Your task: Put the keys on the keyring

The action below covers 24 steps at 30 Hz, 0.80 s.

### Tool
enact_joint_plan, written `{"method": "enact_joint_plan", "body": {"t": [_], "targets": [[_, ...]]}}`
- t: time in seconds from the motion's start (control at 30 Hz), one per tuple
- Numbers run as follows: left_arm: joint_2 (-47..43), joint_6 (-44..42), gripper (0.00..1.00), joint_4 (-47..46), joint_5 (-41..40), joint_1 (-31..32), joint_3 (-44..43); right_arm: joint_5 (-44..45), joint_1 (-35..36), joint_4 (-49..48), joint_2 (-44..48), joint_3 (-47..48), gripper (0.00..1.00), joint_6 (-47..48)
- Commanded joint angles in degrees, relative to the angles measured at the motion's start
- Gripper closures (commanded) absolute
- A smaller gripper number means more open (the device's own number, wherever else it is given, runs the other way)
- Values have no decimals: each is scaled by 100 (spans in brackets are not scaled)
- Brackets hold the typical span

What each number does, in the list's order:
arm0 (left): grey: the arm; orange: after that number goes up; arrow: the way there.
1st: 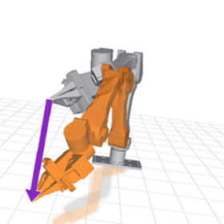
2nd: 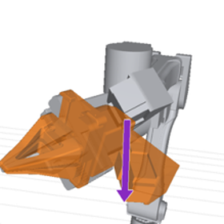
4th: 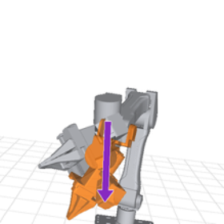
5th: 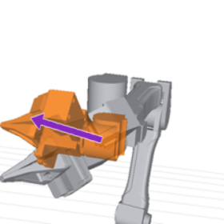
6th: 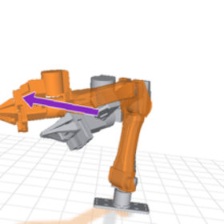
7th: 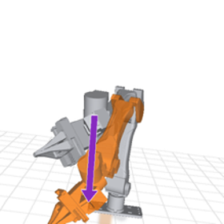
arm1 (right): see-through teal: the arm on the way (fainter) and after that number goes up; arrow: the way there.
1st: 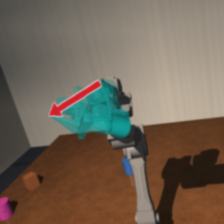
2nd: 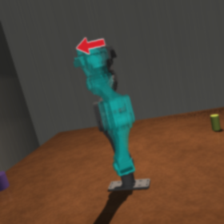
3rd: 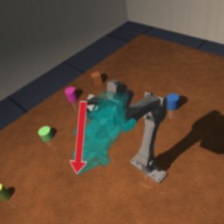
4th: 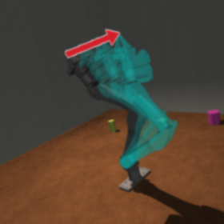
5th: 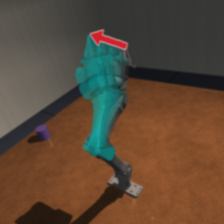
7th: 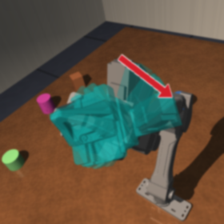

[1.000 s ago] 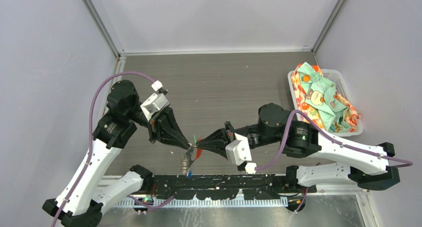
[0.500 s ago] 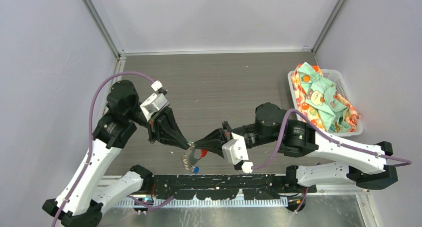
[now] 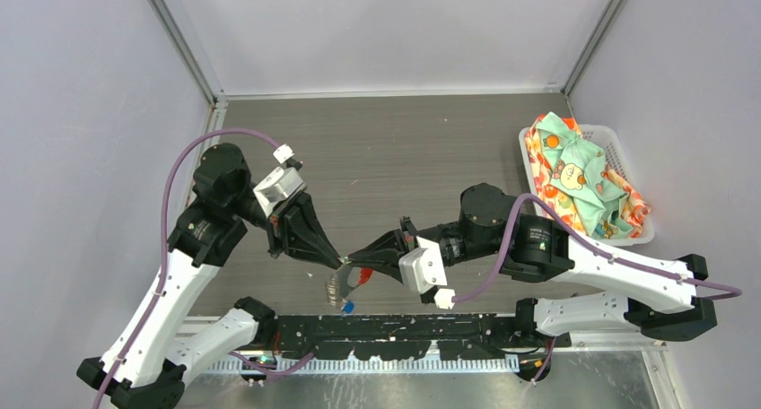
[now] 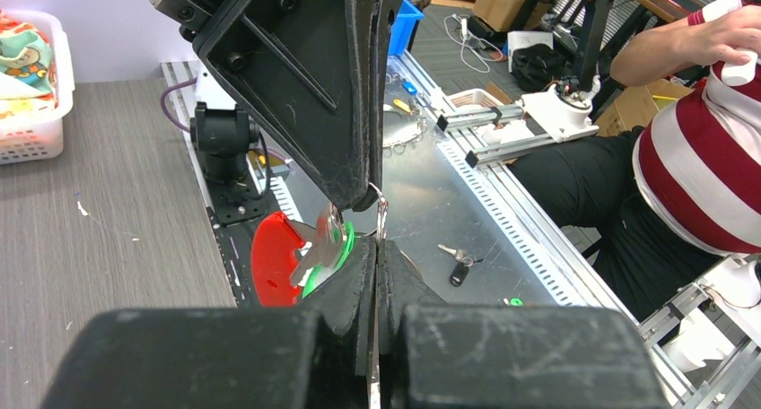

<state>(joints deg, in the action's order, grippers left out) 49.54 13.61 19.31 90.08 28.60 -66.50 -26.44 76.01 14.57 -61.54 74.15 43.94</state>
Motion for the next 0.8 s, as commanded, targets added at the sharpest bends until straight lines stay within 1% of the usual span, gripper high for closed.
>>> {"method": "enact_joint_plan", "body": {"t": [0.0, 0.23, 0.57, 0.77], "targets": [[38, 90, 100, -143, 773, 14, -43, 204, 28, -567, -87, 339, 99, -92], [42, 90, 100, -131, 774, 14, -56, 435, 37, -438, -186, 468, 99, -149], [63, 81, 100, -147, 774, 14, -82, 451, 45, -358, -282, 548, 99, -183], [65, 63, 100, -171, 774, 14, -109, 742, 52, -107, -532, 750, 99, -312]]}}
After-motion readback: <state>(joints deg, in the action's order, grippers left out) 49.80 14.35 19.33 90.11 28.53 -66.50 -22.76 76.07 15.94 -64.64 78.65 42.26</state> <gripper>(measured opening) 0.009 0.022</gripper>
